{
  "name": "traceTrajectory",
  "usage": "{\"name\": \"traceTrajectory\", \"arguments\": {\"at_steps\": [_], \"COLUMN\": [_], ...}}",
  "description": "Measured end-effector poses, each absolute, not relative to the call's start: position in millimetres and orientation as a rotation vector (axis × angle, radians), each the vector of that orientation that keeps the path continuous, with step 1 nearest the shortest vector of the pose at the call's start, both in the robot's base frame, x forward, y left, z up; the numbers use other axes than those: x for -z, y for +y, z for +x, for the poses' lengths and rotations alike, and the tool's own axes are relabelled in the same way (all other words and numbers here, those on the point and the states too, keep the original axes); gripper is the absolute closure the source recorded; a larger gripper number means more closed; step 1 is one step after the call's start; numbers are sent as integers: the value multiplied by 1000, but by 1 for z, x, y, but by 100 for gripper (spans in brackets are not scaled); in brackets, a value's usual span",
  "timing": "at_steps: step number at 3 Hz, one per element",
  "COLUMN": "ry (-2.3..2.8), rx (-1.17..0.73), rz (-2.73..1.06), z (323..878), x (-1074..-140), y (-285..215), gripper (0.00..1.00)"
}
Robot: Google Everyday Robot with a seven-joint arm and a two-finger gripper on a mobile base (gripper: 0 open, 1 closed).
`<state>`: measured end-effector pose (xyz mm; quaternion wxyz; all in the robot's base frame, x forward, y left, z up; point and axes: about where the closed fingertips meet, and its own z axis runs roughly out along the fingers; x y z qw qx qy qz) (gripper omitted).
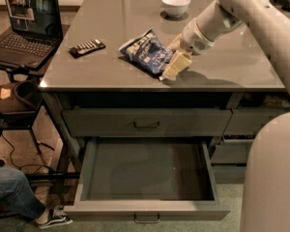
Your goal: Place blue chip bag into middle drawer
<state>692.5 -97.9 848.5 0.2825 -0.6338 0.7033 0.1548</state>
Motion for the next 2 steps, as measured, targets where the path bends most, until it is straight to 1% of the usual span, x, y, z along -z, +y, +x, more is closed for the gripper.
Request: {"name": "traceTrajectory", "arguments": {"at_steps": [2], "ry": [1884], "rx": [-410], "rz": [-1690], "z": [688], "x": [-849], "y": [-99], "gripper": [89]}}
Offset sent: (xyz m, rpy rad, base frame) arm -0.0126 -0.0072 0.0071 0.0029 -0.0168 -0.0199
